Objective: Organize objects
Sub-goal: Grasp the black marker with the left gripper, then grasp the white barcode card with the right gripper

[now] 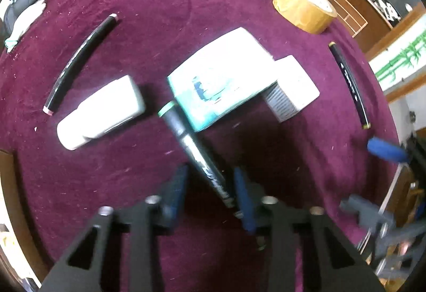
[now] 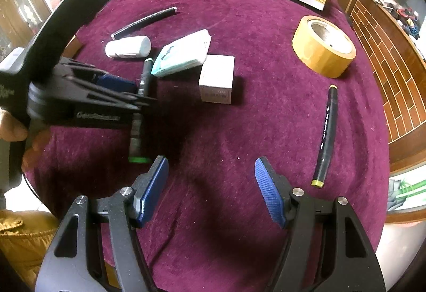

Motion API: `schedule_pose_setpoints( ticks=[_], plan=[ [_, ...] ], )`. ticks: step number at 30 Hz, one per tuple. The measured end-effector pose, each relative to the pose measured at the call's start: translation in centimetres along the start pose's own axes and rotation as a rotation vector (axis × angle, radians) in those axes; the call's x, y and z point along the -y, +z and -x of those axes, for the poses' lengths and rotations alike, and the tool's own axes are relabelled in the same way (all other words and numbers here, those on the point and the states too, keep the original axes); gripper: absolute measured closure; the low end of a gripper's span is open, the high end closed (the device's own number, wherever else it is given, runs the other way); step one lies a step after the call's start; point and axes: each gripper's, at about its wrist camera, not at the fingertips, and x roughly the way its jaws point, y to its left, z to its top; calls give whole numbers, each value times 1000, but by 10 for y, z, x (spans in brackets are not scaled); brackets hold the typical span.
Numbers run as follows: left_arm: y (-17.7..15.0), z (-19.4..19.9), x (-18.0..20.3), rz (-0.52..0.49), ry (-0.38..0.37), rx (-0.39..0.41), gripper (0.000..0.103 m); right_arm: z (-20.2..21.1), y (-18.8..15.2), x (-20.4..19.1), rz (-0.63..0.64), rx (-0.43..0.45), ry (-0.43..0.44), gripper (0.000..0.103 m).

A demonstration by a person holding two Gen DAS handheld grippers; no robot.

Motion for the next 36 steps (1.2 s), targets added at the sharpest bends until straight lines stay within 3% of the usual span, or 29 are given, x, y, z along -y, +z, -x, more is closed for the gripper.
schedule_pose_setpoints(
  ticks=[3,14,21,26,31,33,36],
  plan=[
    [-8,4,-23,34,-54,-22,90,-2,5,2,-5,8,-5,35],
    [-64,27,-72,66,-64,-45,90,-26,37,5,-48,41,3,35],
    [-81,28,-77,94,-84,-30,90,-41,60,19,-200,48,25,35],
    [-84,28,-69,48,-42,-19,89,-54,75,25,-302,43,45,36],
    [-84,28,-70,44,-51,-22,89,-70,77,26,-309,-5,28,65],
    [-83,28,-70,41,-55,-28,89,-72,74,27,-296,-22,20,71],
    [-82,28,-71,35,-58,-27,89,-68,67,27,-274,-31,27,71]
  ],
)
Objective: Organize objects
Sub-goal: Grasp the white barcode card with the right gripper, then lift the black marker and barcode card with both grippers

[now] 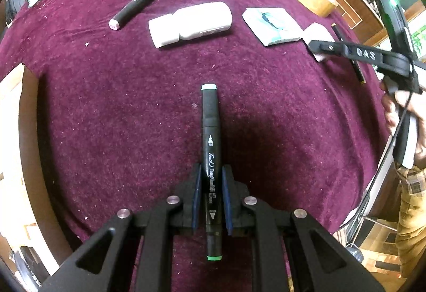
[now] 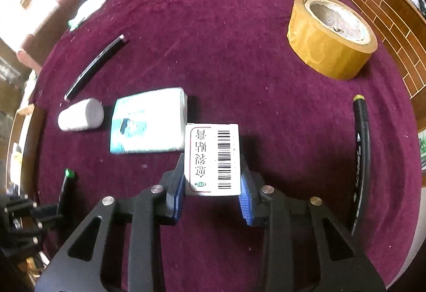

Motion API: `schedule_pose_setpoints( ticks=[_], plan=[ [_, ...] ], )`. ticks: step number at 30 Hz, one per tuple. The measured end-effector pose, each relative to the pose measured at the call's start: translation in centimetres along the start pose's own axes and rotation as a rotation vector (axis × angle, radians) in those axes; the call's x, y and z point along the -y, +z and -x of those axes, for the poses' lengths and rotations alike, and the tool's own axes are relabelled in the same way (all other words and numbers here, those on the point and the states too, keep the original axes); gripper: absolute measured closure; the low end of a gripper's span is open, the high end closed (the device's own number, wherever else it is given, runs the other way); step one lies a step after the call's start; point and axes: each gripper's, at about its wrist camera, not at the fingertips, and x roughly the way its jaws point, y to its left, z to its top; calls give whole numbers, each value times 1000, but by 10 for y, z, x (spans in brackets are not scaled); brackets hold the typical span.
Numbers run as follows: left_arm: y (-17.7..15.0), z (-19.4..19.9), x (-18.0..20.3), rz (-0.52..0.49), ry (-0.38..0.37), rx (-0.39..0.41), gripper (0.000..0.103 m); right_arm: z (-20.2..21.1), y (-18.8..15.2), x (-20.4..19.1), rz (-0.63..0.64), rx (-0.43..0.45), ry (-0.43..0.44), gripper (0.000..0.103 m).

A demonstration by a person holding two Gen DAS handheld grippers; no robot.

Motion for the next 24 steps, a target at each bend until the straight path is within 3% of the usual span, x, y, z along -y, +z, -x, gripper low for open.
schedule_pose_setpoints(
  ticks=[11,24],
  plan=[
    [-7,3,-2,4,9,35,90,23,-29,-39,128,3,114,70],
    [-13,16,-9,40,-25,54,90,20,-37,-83,221,-5,160,70]
  ],
)
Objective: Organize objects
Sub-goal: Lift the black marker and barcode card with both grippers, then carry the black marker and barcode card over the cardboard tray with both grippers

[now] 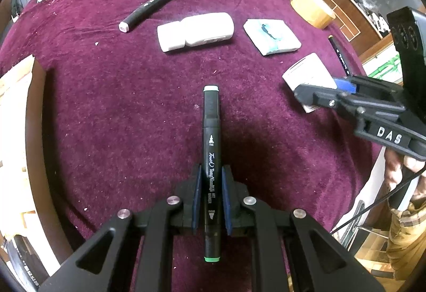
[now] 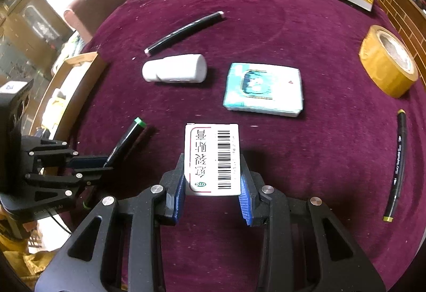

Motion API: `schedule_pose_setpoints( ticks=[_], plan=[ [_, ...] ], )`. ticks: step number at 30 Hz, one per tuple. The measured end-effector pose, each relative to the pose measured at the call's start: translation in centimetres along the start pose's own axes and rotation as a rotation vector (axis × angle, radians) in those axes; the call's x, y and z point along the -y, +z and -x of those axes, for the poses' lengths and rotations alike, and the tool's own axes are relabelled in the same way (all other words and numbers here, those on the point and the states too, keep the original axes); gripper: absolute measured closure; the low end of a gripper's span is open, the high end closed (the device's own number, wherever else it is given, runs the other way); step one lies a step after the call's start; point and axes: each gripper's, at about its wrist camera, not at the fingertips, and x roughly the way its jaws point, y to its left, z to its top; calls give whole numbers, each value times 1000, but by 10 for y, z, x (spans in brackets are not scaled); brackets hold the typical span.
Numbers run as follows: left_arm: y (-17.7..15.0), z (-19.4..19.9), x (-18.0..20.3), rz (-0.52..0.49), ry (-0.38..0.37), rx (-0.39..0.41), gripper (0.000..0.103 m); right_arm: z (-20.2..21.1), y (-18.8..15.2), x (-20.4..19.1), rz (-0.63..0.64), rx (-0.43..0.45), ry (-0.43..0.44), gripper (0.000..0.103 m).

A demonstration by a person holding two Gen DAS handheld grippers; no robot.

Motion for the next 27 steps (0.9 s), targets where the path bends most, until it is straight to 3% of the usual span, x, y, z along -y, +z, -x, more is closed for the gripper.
schedule_pose_setpoints(
  ticks=[27],
  plan=[
    [-13,38,-20,35,29,49,90,-16,7,-50,143,-47,25,70]
  ],
)
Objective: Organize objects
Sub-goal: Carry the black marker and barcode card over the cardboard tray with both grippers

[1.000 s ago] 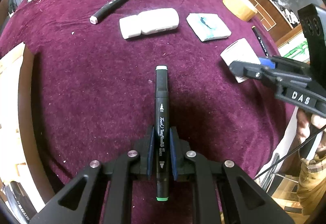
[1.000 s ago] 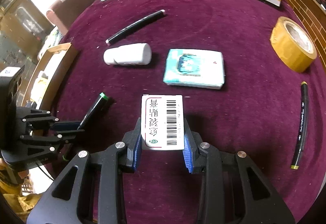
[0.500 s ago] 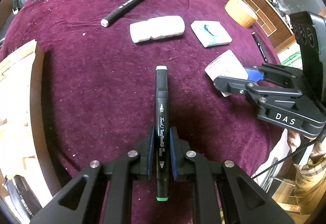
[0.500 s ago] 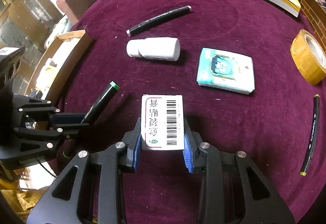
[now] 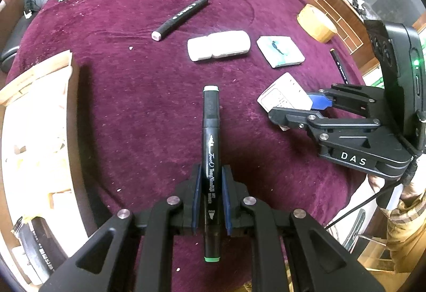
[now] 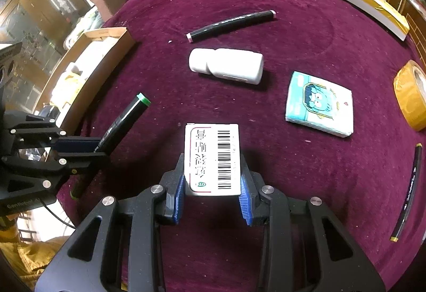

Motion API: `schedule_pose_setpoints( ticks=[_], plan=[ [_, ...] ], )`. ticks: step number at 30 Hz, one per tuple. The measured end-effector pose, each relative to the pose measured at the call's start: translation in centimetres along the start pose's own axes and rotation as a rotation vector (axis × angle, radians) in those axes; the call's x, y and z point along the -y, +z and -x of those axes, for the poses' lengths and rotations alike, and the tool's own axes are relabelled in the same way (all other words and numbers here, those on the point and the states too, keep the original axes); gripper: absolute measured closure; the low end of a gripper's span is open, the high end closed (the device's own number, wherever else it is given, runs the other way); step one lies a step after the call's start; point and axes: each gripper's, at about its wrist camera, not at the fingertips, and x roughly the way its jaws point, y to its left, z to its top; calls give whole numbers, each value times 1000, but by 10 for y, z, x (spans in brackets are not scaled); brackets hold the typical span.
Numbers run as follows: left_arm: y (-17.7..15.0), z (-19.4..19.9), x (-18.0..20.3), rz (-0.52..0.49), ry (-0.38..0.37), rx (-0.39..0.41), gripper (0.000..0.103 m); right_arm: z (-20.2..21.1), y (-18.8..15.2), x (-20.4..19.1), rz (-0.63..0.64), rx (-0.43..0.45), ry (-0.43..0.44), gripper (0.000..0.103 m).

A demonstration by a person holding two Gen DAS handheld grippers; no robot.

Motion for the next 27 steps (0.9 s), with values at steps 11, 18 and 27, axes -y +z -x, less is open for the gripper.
schedule_pose_setpoints(
  ticks=[11,18,27],
  plan=[
    [-8,17,-18,29,14,18,90,0,5,-16,38,-3,8,70],
    [-14,28,-24,44,17,30,90,-2,8,-25,64,-9,11,70],
    [-25,39,-42,89,34,35,90,-4,16,-39,101,-11,24,70]
  ],
)
